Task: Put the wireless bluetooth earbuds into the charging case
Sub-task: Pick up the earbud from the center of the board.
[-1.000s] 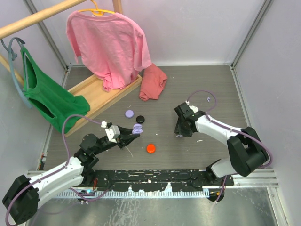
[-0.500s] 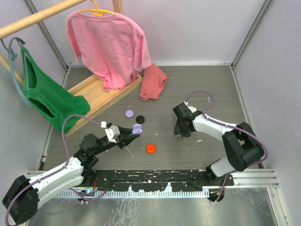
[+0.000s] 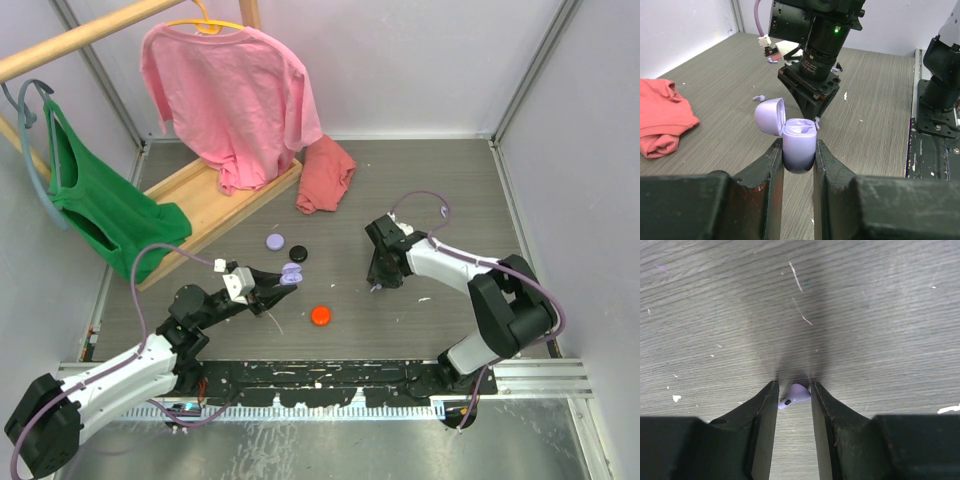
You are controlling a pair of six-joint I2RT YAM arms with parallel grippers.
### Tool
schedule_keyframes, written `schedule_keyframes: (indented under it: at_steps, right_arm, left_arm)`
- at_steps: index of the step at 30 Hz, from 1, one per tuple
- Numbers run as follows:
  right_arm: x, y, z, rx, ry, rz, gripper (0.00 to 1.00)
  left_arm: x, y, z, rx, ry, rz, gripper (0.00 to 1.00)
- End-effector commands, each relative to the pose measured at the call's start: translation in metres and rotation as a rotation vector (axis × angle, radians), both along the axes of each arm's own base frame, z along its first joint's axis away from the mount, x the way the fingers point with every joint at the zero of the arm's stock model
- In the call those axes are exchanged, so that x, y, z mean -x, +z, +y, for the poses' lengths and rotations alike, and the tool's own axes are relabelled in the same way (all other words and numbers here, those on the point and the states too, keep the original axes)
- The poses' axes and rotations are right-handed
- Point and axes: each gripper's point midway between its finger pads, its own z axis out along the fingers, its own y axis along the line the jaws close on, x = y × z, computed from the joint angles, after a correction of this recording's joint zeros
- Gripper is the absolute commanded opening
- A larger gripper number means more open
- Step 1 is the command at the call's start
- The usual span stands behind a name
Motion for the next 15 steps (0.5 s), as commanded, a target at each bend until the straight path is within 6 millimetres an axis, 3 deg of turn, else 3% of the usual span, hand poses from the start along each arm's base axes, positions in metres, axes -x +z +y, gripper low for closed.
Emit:
schedule_keyframes:
  at_steps: [1,15]
  right_arm:
    - [-0.0166,0.0127,0.0165,-0.031,0.042,-0.041,0.39]
    - [-0.008,0.0079,0.0152,0.052,0.089,0.01,0.38]
  left_arm:
    - [0.0016,0.0159,0.0003,0.032,-0.003,-0.054,0.01]
    - [0.0011,0.0157,0.0001,0.031,-0.003,-0.053,0.01]
